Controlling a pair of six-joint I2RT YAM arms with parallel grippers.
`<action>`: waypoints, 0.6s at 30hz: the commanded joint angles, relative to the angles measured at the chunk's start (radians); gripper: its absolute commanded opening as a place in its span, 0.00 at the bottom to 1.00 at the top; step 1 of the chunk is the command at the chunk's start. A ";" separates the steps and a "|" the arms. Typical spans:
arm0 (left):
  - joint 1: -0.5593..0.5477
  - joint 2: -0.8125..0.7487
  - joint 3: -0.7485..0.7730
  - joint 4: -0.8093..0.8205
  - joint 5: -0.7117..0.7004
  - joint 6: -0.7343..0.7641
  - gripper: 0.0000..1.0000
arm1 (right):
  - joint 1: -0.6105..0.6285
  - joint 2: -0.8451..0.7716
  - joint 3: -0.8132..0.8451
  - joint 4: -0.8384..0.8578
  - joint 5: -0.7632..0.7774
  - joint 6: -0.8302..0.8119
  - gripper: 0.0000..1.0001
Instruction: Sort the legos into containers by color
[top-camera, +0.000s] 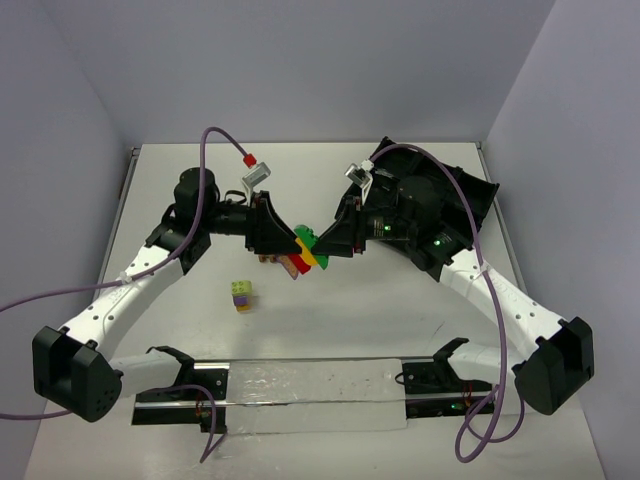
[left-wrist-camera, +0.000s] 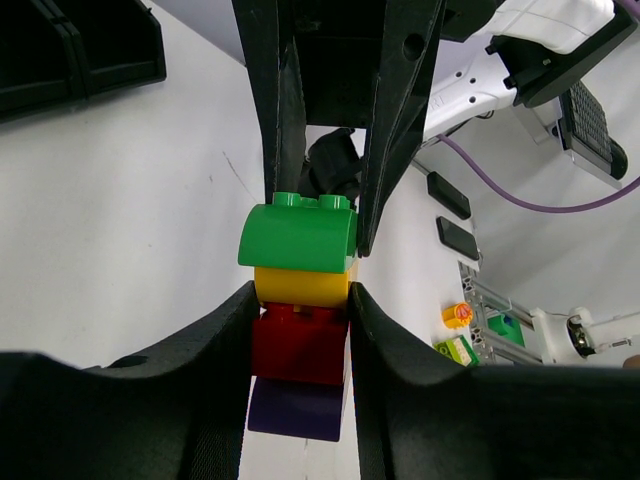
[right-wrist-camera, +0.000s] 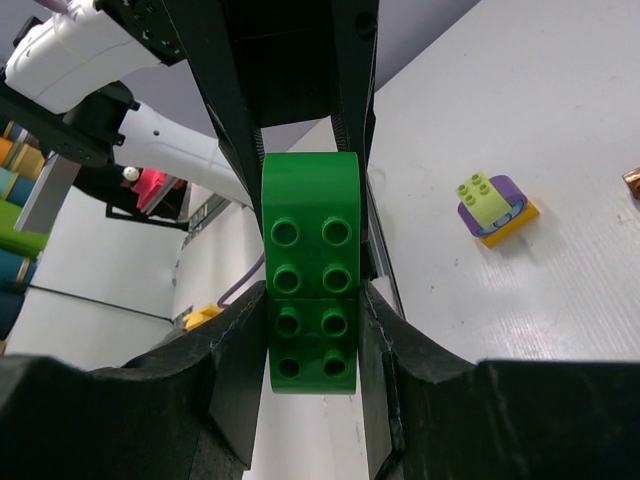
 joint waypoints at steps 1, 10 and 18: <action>-0.012 0.004 0.047 -0.034 -0.015 0.079 0.00 | -0.006 0.017 0.081 -0.017 0.019 -0.022 0.00; 0.088 0.028 0.057 0.077 0.007 -0.009 0.00 | -0.066 0.028 0.101 -0.110 0.014 -0.065 0.00; 0.132 0.085 0.056 0.180 0.046 -0.090 0.00 | -0.104 0.048 0.081 -0.112 -0.006 -0.064 0.00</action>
